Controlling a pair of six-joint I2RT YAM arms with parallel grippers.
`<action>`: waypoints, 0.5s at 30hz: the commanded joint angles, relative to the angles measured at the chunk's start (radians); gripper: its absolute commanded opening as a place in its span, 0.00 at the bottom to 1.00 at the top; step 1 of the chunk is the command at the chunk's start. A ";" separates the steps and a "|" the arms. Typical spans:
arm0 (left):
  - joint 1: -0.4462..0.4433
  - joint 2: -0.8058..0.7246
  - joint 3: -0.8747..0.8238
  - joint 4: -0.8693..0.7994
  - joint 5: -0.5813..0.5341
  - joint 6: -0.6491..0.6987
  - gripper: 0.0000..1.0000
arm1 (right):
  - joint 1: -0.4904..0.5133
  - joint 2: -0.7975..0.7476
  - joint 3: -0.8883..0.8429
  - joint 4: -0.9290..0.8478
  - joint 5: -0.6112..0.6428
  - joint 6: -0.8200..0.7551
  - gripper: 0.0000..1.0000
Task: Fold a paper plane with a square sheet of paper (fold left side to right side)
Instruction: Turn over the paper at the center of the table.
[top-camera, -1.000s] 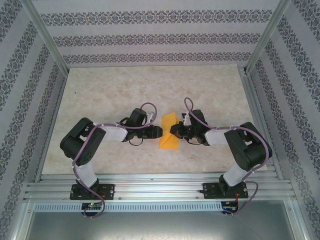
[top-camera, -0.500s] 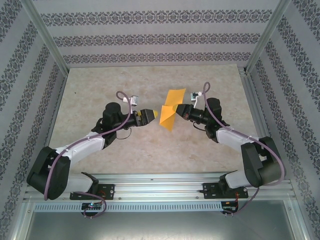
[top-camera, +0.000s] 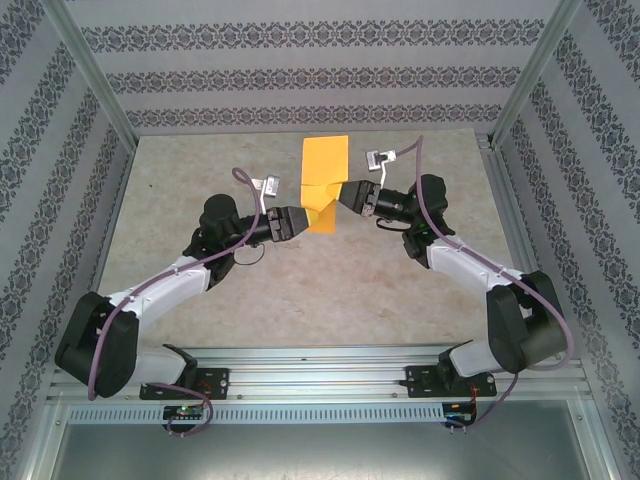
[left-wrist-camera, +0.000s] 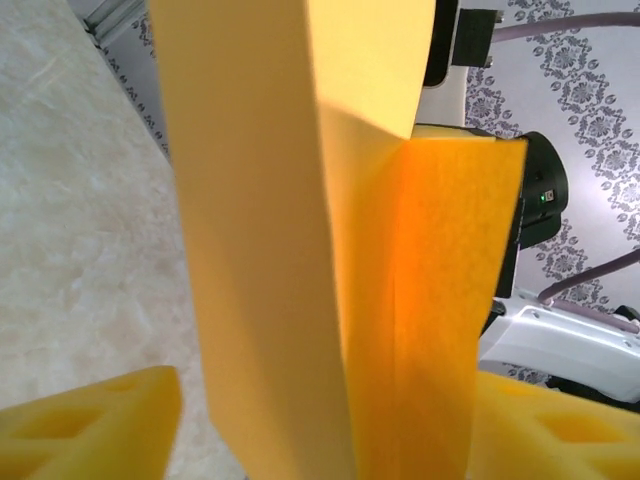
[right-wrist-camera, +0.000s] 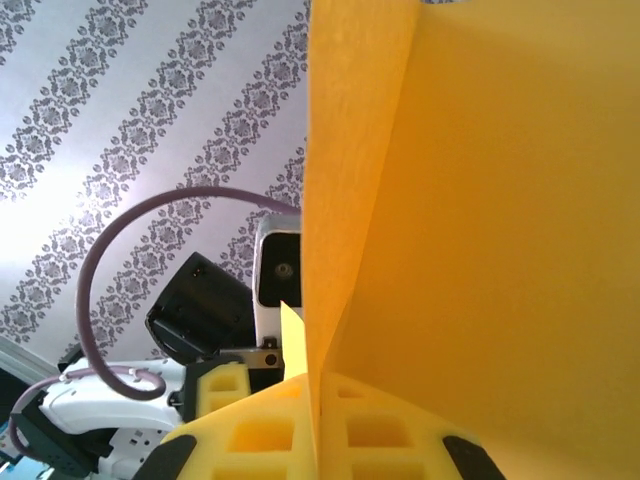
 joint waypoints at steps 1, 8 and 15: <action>-0.001 0.000 0.013 0.081 0.021 -0.019 0.52 | 0.000 0.015 -0.003 0.040 -0.010 0.016 0.00; -0.011 -0.029 0.019 -0.040 -0.001 0.056 0.05 | -0.024 0.000 -0.004 -0.043 0.014 -0.028 0.01; -0.165 -0.102 0.232 -0.829 -0.408 0.538 0.00 | -0.122 -0.148 -0.012 -0.501 0.155 -0.293 0.27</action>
